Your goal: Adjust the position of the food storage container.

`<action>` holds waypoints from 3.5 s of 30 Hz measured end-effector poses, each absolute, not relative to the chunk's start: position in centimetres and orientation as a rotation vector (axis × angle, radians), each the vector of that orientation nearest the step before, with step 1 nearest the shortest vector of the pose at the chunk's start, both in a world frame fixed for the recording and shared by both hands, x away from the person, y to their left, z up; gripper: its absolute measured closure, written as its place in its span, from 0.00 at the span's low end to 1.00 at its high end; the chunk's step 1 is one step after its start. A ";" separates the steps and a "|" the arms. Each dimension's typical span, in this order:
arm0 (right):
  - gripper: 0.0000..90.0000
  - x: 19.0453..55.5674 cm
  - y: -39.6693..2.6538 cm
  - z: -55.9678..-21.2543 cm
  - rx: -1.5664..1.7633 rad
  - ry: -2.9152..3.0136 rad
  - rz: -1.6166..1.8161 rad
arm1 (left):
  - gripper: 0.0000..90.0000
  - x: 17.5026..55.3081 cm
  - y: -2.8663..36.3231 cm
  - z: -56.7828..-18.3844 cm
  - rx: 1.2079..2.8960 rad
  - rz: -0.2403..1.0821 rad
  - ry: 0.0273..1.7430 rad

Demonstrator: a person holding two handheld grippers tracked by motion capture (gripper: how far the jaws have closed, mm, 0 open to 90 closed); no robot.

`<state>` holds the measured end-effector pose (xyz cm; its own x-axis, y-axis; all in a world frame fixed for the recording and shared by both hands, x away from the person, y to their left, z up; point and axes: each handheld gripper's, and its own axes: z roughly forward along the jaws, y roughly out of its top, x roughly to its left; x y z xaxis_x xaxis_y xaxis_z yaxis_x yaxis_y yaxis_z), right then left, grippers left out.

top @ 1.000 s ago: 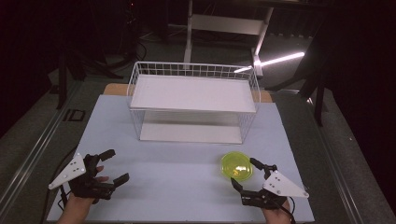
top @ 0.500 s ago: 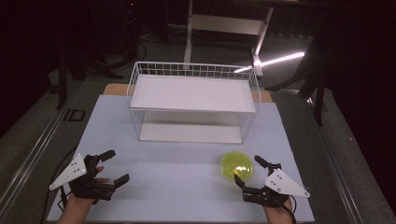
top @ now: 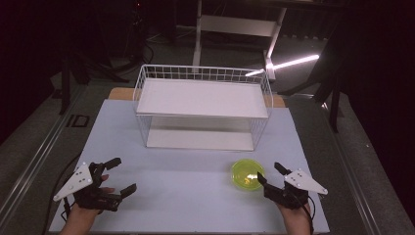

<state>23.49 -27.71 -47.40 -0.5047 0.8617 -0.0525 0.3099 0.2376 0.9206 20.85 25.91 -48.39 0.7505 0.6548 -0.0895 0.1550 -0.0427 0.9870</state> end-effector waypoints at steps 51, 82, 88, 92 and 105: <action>1.00 27.1 -21.8 -52.7 1.233 2.265 0.981 | 0.01 20.8 25.5 -48.2 1.591 0.467 0.660; 1.00 28.9 -16.8 -53.0 1.160 2.382 1.006 | 0.01 20.0 24.7 -48.1 1.630 0.470 0.631; 1.00 29.6 -14.9 -52.6 1.125 2.380 1.043 | 0.01 20.1 24.7 -48.2 1.634 0.463 0.635; 1.00 30.0 -14.4 -52.6 1.118 2.388 1.045 | 0.01 20.0 24.7 -48.2 1.635 0.464 0.633; 1.00 29.3 -15.8 -52.7 1.171 2.366 1.043 | 0.01 20.1 24.5 -48.3 1.645 0.457 0.633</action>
